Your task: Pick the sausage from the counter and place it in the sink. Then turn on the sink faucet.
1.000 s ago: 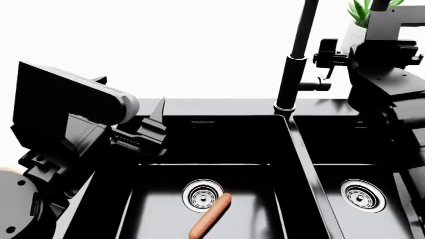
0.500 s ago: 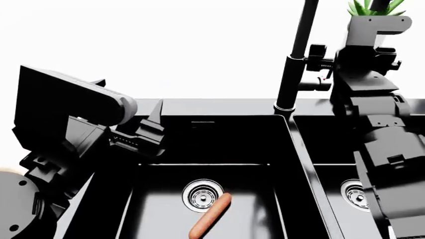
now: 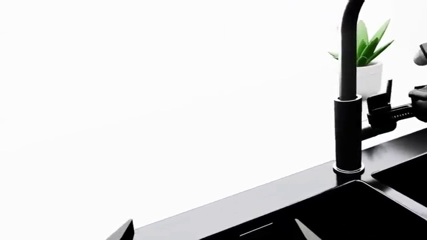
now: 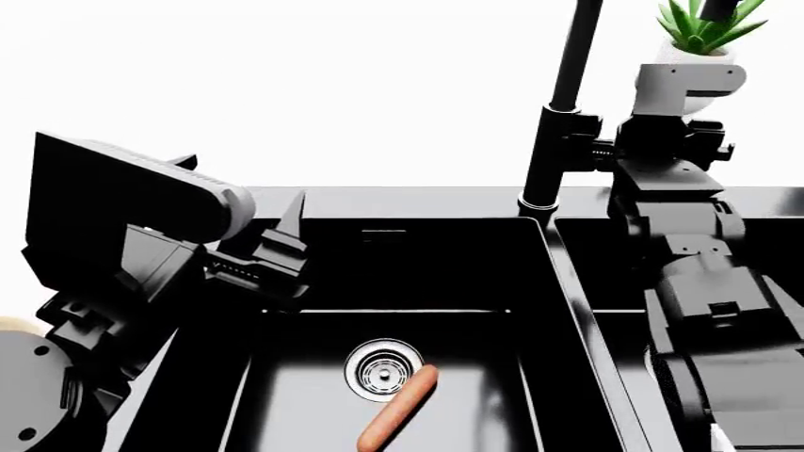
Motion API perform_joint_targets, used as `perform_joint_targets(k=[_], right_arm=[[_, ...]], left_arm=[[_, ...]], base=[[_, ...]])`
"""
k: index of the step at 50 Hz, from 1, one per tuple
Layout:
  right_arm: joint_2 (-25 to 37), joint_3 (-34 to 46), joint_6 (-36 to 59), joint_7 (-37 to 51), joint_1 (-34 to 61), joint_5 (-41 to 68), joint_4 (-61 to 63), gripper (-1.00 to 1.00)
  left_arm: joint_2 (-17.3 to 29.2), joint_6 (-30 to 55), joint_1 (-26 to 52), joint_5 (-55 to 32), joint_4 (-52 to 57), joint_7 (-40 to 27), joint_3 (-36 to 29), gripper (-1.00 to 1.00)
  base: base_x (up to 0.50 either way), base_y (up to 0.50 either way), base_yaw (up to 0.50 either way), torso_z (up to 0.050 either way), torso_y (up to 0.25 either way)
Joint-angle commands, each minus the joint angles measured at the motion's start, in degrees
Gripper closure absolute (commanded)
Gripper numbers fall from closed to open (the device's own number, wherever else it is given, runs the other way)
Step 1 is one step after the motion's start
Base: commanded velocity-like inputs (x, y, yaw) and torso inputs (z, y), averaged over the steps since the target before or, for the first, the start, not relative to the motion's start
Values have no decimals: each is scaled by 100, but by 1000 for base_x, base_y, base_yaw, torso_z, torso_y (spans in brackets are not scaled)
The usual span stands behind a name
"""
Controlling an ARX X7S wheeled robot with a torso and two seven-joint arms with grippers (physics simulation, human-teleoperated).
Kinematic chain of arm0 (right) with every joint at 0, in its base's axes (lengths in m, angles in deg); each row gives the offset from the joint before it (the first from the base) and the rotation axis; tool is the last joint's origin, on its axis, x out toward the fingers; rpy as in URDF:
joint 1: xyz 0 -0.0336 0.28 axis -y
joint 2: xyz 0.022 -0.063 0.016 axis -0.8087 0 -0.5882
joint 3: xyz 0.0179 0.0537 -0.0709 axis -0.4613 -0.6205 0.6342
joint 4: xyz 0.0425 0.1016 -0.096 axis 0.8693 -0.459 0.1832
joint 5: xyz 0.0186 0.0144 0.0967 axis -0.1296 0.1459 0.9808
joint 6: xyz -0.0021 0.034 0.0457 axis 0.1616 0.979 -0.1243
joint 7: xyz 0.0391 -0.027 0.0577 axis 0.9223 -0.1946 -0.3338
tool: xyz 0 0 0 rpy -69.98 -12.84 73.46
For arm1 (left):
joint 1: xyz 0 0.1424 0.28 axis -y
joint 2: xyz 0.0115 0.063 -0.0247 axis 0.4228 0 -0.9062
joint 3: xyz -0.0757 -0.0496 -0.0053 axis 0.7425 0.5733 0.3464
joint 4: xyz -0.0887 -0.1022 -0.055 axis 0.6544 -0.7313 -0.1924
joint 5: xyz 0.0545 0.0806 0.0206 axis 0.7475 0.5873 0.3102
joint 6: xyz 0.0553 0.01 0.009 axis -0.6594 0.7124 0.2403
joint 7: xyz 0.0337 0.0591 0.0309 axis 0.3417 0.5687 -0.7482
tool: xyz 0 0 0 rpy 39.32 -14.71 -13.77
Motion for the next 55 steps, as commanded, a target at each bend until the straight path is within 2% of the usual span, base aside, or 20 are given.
perform_joint_targets(k=[1, 17, 29, 55], right_arm=[[-91, -621, -34, -12, -63, -618, -38, -100], [-194, -1158, -128, -3, -64, -1146, -39, -100], [-166, -1490, -131, 391, -28, -1366, -40, -100], [-76, -1775, 77, 991, 69, -1528, -41, -100]], left_arm=[[20, -37, -56, 45, 7, 25, 9, -100], [103, -63, -86, 56, 66, 21, 44, -100], [89, -13, -47, 12, 70, -70, 17, -100], [272, -196, -219, 85, 112, -122, 147, -100]], base=[[0, 0, 0, 0, 0], [0, 0, 0, 0, 0], [0, 0, 0, 0, 0], [0, 0, 0, 0, 0]])
